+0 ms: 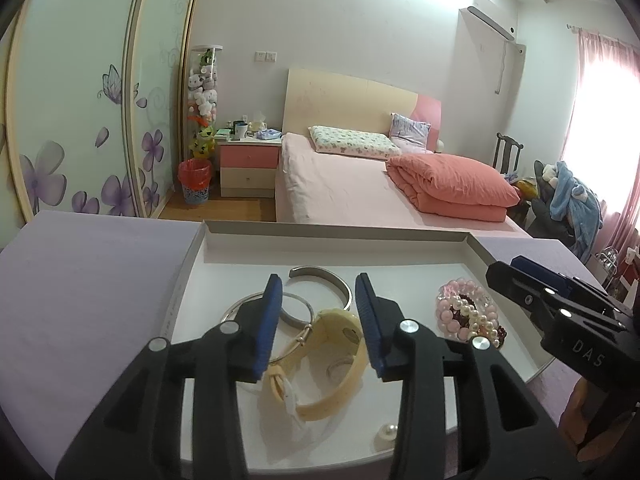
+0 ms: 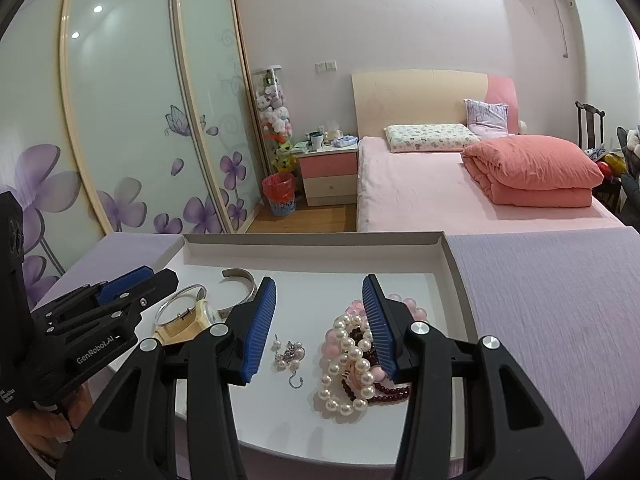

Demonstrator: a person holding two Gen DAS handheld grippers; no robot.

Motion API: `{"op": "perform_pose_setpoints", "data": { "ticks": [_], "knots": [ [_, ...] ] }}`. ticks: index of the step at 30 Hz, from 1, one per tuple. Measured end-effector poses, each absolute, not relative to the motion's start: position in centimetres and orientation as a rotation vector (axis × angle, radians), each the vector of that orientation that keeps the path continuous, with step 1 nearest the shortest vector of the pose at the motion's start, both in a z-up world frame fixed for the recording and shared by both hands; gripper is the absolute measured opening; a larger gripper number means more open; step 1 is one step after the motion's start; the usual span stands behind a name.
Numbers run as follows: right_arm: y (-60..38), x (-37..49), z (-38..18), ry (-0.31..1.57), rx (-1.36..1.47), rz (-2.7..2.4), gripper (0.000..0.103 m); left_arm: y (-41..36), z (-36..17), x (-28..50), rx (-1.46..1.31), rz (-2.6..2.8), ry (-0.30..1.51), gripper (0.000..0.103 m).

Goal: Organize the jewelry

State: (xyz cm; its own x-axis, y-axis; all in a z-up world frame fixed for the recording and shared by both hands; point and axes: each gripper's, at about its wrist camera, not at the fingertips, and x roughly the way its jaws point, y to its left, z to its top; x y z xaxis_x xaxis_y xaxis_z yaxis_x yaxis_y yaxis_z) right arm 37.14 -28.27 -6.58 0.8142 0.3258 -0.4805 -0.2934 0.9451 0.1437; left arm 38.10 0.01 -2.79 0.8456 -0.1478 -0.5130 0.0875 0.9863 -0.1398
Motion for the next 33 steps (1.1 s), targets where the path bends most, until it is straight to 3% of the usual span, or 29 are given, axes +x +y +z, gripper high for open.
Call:
{"op": "perform_pose_setpoints", "data": {
  "ticks": [29, 33],
  "knots": [
    [-30.4, 33.5, -5.7, 0.51, 0.057, 0.299, 0.051, 0.7, -1.3, 35.3, -0.116, -0.062, 0.542, 0.043],
    [-31.0, 30.5, -5.2, 0.505, 0.051, 0.3, 0.055, 1.1, -0.3, 32.6, -0.124, -0.054, 0.528, 0.05]
  ]
}}
